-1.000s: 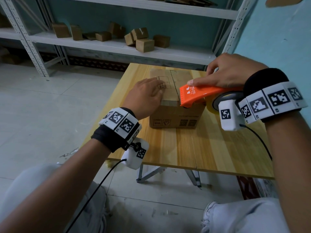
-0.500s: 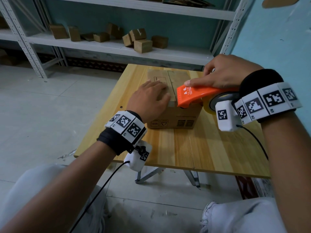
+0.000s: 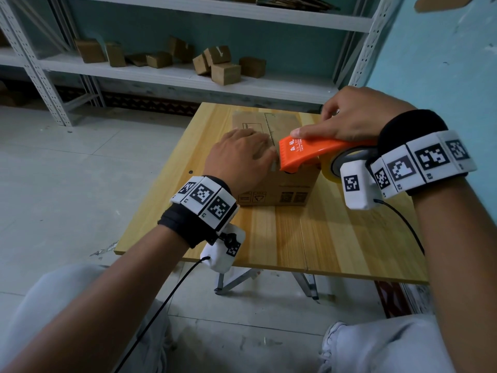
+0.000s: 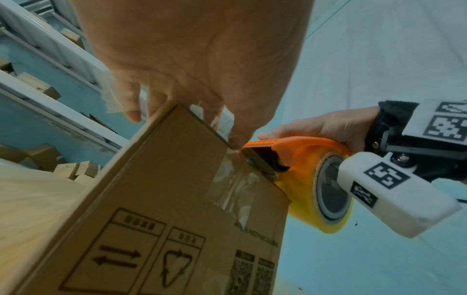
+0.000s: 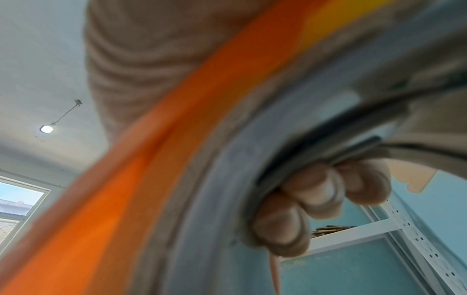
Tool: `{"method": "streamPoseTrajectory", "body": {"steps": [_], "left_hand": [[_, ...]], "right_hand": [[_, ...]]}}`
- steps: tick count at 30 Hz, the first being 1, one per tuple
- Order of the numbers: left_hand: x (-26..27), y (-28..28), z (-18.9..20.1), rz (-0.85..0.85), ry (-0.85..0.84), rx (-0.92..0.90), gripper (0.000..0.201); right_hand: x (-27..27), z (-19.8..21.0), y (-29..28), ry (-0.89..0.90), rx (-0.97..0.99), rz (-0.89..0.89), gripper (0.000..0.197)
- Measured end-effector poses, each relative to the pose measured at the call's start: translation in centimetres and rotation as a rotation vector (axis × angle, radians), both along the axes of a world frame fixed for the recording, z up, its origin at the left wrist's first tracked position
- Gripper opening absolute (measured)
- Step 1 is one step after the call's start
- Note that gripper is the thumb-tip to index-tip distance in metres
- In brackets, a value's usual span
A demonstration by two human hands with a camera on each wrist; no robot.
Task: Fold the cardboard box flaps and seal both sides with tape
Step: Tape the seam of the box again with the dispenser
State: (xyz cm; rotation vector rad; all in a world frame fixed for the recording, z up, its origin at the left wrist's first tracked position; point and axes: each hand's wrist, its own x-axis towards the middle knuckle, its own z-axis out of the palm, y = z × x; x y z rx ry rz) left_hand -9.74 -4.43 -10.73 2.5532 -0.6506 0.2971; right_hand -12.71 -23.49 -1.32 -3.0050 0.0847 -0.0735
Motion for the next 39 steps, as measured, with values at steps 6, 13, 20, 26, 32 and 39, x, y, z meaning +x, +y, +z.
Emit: {"method": "streamPoseTrajectory", "body": {"steps": [6, 13, 20, 26, 32, 39], "left_hand": [[-0.2, -0.4, -0.1, 0.005, 0.002, 0.043, 0.046], [-0.1, -1.0, -0.2, -0.104, -0.065, 0.082, 0.044], [-0.1, -1.0, -0.3, -0.096, -0.108, 0.222, 0.048], [0.4, -1.0, -0.2, -0.119, -0.066, 0.313, 0.053], [1.3, -0.5, -0.3, -0.194, -0.016, 0.425, 0.061], [2.2, -0.1, -0.8, -0.218, -0.010, 0.405, 0.066]], "right_hand": [[0.0, 0.0, 0.0, -0.001, -0.004, 0.000, 0.070], [0.1, 0.0, 0.1, -0.004, -0.018, -0.011, 0.070], [0.1, 0.0, 0.1, -0.007, -0.021, -0.016, 0.072], [0.1, -0.1, 0.1, -0.012, -0.032, -0.023, 0.071], [0.1, 0.1, 0.4, 0.001, -0.075, -0.002, 0.074], [-1.2, 0.6, 0.1, 0.019, 0.012, 0.038, 0.064]]}}
